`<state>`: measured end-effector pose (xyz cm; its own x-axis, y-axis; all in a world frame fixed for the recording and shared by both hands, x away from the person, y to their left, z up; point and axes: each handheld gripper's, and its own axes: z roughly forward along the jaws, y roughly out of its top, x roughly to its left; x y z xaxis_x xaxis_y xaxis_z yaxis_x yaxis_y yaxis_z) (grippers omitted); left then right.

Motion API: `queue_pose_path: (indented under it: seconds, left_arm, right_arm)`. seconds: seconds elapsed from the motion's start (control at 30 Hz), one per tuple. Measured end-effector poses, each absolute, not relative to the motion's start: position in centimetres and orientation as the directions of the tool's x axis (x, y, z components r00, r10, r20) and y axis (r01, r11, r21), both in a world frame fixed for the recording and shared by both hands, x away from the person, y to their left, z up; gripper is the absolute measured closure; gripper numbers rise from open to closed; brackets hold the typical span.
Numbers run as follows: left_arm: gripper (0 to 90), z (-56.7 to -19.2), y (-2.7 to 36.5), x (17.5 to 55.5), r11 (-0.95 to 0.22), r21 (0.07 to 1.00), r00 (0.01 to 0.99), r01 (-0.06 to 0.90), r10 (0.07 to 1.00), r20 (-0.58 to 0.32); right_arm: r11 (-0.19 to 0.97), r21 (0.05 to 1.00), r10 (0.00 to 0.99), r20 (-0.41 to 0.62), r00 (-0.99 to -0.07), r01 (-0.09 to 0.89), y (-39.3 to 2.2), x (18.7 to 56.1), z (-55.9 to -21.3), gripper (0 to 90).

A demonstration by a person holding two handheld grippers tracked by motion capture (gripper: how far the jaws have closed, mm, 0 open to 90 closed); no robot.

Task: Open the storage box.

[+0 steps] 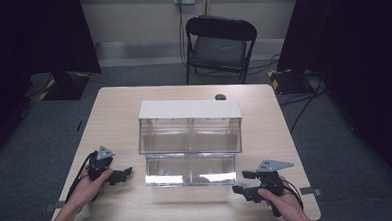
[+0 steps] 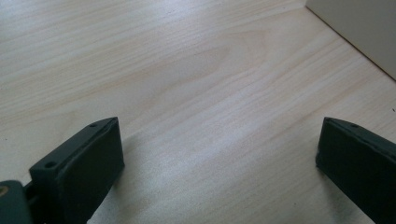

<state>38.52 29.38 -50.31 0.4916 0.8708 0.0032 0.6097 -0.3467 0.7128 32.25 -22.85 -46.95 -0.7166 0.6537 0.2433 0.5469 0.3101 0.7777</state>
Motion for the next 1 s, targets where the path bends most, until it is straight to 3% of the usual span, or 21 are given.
queue_pose_path:
  seconds: [1.0]
  left_arm:
    - [0.2, -50.31, 29.39, 38.51, -0.348, 0.713, 0.492, 0.609, 0.870, 0.004]
  right_arm:
    - [0.291, 0.794, 0.639, 0.253, -0.726, 0.533, -22.85, 31.94, -46.78, 26.4]
